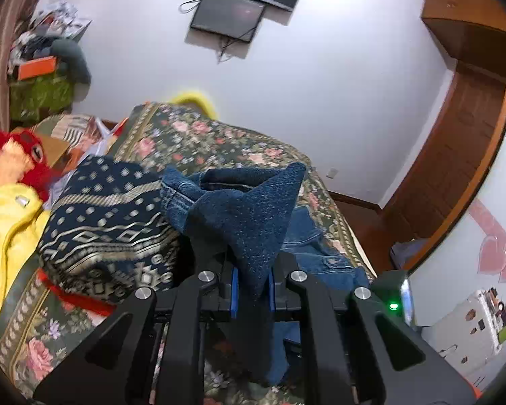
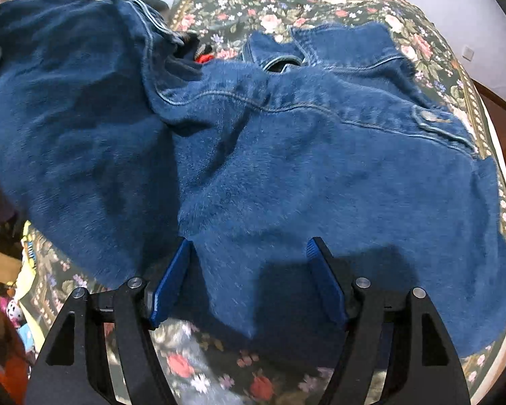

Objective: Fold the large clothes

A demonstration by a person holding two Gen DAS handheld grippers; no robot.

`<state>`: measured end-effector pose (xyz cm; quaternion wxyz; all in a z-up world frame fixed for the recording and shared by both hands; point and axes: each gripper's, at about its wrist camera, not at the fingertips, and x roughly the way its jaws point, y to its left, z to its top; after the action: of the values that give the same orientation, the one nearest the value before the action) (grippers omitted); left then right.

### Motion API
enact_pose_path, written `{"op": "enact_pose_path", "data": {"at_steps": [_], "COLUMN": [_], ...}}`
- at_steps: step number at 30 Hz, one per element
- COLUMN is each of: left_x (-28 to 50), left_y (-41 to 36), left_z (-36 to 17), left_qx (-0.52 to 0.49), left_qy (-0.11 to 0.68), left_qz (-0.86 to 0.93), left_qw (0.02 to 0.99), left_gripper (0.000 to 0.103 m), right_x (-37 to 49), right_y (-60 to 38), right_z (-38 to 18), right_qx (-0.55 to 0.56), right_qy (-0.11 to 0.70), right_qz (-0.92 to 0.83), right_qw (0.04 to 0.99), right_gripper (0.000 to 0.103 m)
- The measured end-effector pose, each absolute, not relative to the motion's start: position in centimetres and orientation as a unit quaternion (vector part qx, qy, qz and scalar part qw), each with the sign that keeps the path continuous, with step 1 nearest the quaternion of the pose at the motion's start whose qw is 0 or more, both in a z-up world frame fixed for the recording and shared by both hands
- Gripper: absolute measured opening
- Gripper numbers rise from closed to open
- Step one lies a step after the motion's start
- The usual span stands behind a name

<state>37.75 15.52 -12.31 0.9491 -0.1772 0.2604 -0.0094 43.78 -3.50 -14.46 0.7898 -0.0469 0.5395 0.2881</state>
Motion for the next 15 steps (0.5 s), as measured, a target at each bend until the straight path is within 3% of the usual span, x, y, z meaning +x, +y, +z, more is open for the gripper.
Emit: {"op": "enact_pose_path", "data": {"at_steps": [11,15], "left_x": [42.9,44.7], "left_y": [2.0,-4.7], "left_z": [-8.8,-10.7], "left_qx": [-0.063,-0.053], "left_qy": [0.244,0.284], "left_qz": [-0.128,-0.215], "left_qw": [0.959,0.933], "left_gripper": [0.011,0.01], "right_x": [41.7,40.7], "right_y": [-17.5,-21.8], "right_z": [-11.5,-11.0], "right_qx": [-0.026,-0.003], "right_qy": [0.508,0.51], "right_qz": [0.154,0.113], "right_qw": [0.847,0.853], "right_gripper": [0.068,0.068]}}
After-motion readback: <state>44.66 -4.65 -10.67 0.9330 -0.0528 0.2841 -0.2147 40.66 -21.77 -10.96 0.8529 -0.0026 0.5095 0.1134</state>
